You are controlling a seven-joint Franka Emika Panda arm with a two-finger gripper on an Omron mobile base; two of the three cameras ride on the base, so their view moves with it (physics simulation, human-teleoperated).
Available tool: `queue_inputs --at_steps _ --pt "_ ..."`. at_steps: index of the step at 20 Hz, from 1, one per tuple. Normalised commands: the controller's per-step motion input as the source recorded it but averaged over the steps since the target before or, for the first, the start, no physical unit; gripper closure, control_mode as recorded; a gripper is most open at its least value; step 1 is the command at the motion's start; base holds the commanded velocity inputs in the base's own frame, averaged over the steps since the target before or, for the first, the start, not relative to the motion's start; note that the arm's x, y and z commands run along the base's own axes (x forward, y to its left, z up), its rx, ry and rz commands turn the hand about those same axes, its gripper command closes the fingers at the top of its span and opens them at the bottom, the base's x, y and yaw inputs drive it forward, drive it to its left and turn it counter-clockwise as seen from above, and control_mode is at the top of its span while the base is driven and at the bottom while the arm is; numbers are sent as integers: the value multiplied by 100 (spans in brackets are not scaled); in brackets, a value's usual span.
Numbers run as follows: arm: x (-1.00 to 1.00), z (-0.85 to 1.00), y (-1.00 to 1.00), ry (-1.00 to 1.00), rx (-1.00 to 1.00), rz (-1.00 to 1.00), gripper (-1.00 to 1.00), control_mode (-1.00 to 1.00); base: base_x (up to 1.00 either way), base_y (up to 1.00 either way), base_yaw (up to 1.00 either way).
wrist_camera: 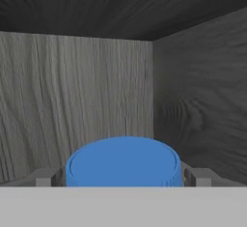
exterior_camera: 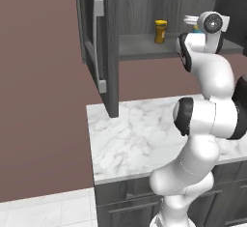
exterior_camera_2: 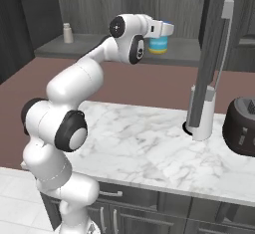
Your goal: Collect the turmeric, mayonnaise, and shaker from the cabinet and place them next to the stove.
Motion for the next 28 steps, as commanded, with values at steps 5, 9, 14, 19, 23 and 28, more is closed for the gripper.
queue_inputs --at_steps 5,9,14,19,23,28 --pt "7 0 -4 0 0 0 -100 -100 0 0 0" --pt "0 0 -9 0 0 0 -100 -100 0 0 0" --pt "1 -3 -10 0 0 0 -100 -100 0 0 0" --pt "1 -8 -11 0 0 0 -100 -100 0 0 0" --pt "0 -10 -5 0 0 0 100 -100 0 0 0" --pt "0 -8 0 0 0 0 100 -100 0 0 0"
